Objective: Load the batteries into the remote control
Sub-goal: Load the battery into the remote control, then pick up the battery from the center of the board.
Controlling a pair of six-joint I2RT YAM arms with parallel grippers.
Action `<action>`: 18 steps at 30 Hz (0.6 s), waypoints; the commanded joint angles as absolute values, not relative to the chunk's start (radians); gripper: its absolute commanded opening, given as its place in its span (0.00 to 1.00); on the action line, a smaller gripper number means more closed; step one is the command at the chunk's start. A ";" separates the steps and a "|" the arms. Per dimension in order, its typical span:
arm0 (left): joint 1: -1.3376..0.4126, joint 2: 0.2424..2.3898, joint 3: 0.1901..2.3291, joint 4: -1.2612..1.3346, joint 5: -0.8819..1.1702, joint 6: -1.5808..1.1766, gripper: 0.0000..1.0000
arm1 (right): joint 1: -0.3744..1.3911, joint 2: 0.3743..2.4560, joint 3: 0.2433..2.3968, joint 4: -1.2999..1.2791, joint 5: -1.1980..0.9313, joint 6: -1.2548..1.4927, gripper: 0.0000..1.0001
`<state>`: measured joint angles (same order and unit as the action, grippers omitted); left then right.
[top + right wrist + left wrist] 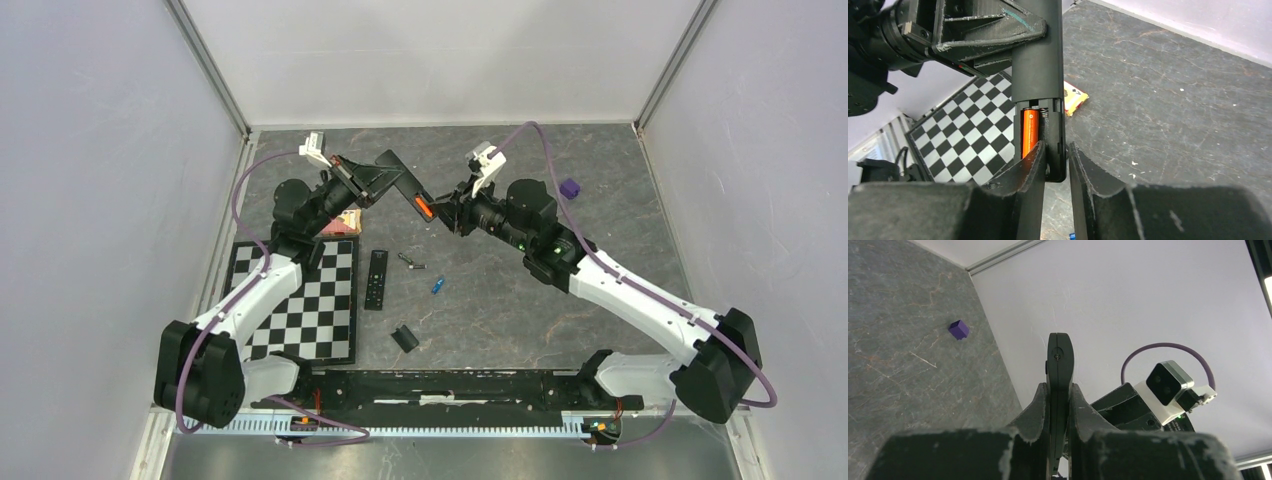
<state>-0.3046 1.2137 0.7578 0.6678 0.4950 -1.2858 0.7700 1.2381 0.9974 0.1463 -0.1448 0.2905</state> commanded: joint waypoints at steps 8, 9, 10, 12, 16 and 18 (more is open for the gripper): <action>-0.269 1.204 0.750 0.752 0.652 -1.135 0.02 | 0.794 1.183 1.074 -0.027 -0.009 0.303 0.41; -0.259 1.203 0.736 0.772 0.673 -1.124 0.02 | 0.784 1.172 1.081 -0.031 -0.008 0.315 0.43; -0.252 1.203 0.726 0.789 0.691 -1.110 0.02 | 0.775 1.163 1.084 -0.031 -0.009 0.325 0.45; -0.243 1.202 0.716 0.793 0.719 -1.077 0.02 | 0.760 1.147 1.091 -0.034 -0.014 0.347 0.50; -0.237 1.203 0.715 0.839 0.795 -1.018 0.02 | 0.732 1.117 1.083 -0.009 -0.077 0.385 0.57; -0.232 1.200 0.719 0.853 0.842 -0.987 0.02 | 0.721 1.114 1.077 -0.008 -0.098 0.403 0.59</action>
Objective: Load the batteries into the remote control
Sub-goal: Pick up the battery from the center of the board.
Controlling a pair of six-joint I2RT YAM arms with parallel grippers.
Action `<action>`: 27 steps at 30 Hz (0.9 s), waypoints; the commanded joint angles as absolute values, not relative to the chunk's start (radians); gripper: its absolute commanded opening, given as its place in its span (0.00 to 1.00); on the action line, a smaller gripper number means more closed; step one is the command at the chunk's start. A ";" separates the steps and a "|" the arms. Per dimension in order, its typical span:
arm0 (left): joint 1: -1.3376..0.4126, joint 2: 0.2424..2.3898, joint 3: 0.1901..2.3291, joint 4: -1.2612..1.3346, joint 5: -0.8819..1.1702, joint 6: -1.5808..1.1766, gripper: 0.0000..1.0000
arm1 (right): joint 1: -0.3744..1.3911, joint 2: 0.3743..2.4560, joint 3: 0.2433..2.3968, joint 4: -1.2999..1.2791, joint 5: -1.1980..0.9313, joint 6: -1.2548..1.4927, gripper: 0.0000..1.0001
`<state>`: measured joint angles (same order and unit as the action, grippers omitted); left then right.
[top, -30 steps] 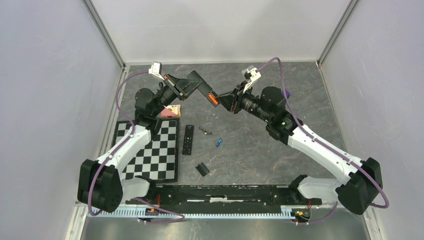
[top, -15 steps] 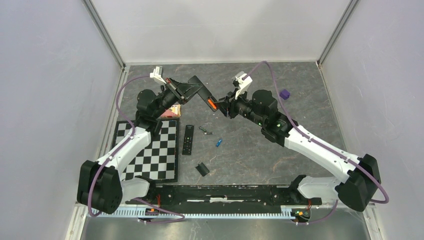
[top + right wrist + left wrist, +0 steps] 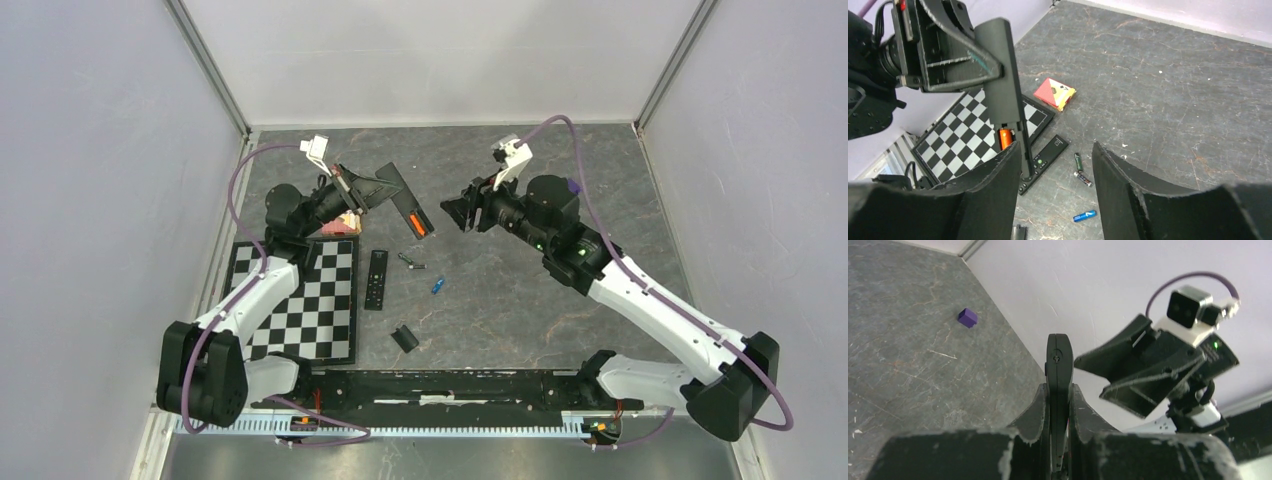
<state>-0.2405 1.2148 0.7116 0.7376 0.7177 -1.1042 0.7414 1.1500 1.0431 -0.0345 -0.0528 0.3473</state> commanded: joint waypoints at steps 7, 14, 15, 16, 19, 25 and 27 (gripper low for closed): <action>-0.190 1.160 0.723 0.731 0.896 -0.864 0.02 | 0.719 1.175 1.032 -0.132 0.048 0.452 0.67; -0.163 1.023 0.711 0.427 0.785 -0.676 0.02 | 0.786 1.363 1.006 -0.278 0.148 0.486 0.68; -0.163 1.005 0.710 0.384 0.771 -0.654 0.02 | 0.802 1.398 1.007 -0.292 0.166 0.488 0.68; -0.162 0.982 0.708 0.348 0.755 -0.634 0.02 | 0.814 1.427 1.010 -0.311 0.176 0.500 0.68; -0.159 0.932 0.705 0.266 0.718 -0.593 0.02 | 0.856 1.505 1.014 -0.324 0.186 0.526 0.68; -0.156 0.860 0.685 0.193 0.678 -0.560 0.02 | 0.903 1.626 1.021 -0.320 0.144 0.587 0.62; -0.155 0.848 0.679 0.180 0.670 -0.556 0.02 | 0.911 1.650 1.025 -0.325 0.156 0.617 0.59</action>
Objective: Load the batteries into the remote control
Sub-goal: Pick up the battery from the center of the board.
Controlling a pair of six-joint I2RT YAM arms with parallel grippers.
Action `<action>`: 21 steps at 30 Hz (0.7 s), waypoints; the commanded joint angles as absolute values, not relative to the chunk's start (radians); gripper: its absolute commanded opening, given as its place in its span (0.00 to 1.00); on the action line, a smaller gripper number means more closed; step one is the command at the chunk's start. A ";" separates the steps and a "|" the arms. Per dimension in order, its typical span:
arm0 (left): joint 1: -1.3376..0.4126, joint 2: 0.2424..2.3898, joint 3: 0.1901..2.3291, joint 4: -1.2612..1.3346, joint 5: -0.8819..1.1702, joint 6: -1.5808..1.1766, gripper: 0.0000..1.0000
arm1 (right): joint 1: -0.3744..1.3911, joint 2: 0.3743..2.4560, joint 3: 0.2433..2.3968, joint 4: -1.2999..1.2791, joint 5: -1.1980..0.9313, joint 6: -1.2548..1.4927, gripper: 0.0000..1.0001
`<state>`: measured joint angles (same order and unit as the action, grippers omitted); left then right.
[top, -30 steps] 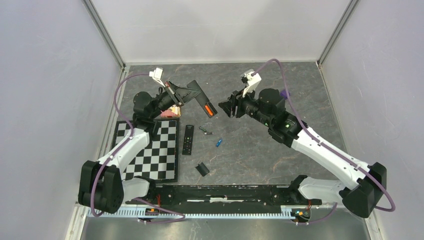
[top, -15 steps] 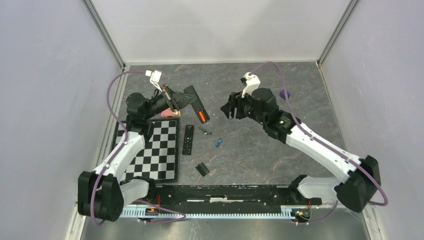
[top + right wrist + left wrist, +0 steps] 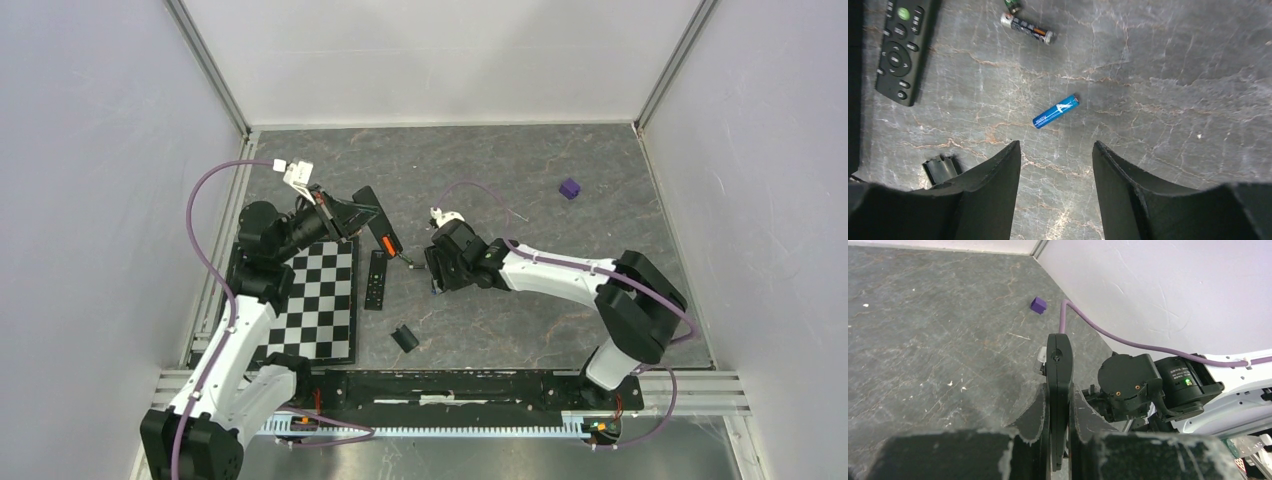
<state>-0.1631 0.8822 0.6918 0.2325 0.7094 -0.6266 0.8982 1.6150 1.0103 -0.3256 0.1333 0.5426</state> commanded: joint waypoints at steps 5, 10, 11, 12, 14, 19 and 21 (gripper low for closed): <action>-0.155 0.838 0.666 0.171 0.662 -0.561 0.02 | 0.923 1.684 1.036 -0.294 0.197 0.662 0.58; -0.155 0.797 0.623 0.181 0.648 -0.567 0.02 | 0.934 1.755 1.108 -0.376 0.265 0.703 0.59; -0.156 0.792 0.623 0.175 0.647 -0.562 0.02 | 0.939 1.765 1.117 -0.386 0.282 0.709 0.59; -0.155 0.789 0.625 0.168 0.647 -0.557 0.02 | 0.942 1.772 1.125 -0.397 0.301 0.711 0.58; -0.155 0.784 0.627 0.159 0.646 -0.548 0.02 | 0.956 1.793 1.151 -0.430 0.340 0.714 0.56; -0.156 0.766 0.624 0.133 0.617 -0.525 0.02 | 0.975 1.828 1.175 -0.473 0.344 0.722 0.49; -0.155 0.763 0.627 0.120 0.612 -0.513 0.02 | 0.983 1.830 1.172 -0.484 0.345 0.727 0.46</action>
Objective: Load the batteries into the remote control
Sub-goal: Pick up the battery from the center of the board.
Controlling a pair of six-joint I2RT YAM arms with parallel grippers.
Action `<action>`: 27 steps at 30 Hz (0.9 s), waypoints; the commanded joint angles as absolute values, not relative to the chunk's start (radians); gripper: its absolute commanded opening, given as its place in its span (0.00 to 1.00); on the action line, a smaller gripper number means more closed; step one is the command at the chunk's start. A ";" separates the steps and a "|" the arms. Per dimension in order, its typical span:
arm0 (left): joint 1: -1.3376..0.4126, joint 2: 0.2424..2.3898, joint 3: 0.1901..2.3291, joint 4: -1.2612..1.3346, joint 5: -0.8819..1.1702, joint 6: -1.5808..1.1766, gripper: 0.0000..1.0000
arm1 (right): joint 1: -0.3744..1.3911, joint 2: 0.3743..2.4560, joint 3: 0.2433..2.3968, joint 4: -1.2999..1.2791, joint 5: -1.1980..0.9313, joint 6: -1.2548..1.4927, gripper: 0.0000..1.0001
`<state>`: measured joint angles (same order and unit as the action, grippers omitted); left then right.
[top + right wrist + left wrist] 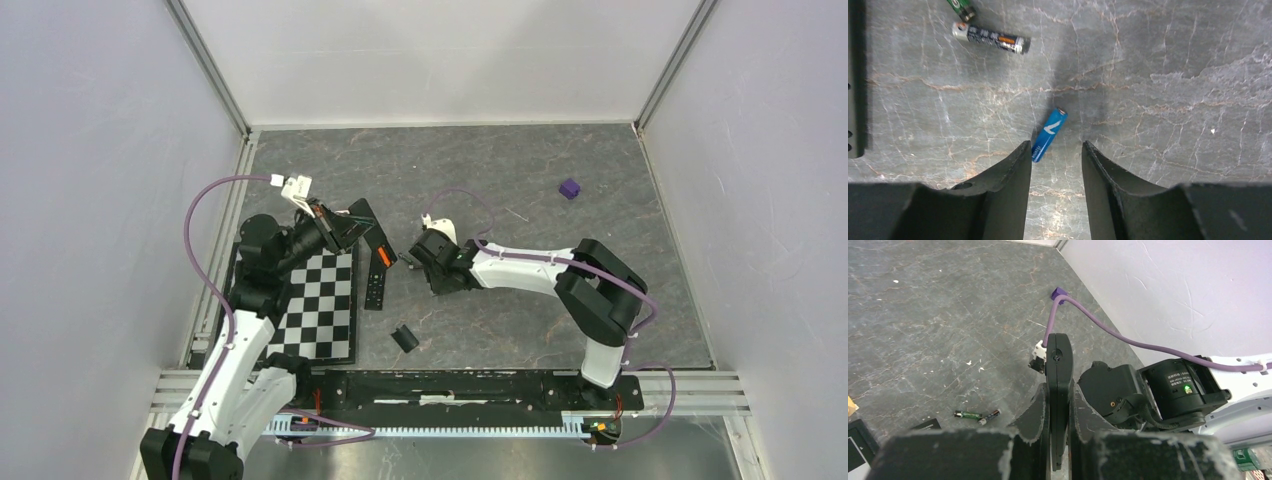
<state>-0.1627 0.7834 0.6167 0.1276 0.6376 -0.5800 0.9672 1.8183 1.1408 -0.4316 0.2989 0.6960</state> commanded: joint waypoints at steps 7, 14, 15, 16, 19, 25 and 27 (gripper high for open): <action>-0.155 0.754 0.632 0.093 0.598 -0.497 0.02 | 0.985 1.832 1.156 -0.488 0.342 0.730 0.37; -0.155 0.753 0.635 0.087 0.601 -0.497 0.02 | 0.979 1.844 1.154 -0.438 0.309 0.663 0.36; -0.156 0.754 0.635 0.085 0.602 -0.495 0.02 | 0.977 1.847 1.153 -0.435 0.301 0.660 0.36; -0.155 0.756 0.636 0.083 0.600 -0.494 0.02 | 0.976 1.851 1.150 -0.432 0.293 0.656 0.35; -0.155 0.759 0.639 0.078 0.598 -0.492 0.02 | 0.967 1.859 1.139 -0.430 0.270 0.661 0.31; -0.156 0.779 0.649 0.080 0.601 -0.500 0.02 | 0.940 1.828 1.108 -0.438 0.291 0.674 0.00; -0.155 0.804 0.667 0.095 0.612 -0.520 0.02 | 0.933 1.795 1.097 -0.419 0.300 0.649 0.00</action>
<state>-0.1627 0.7780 0.6167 0.0559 0.6033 -0.5331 0.9512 1.8336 1.1351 -0.4343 0.2806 0.6685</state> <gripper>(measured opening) 0.134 0.022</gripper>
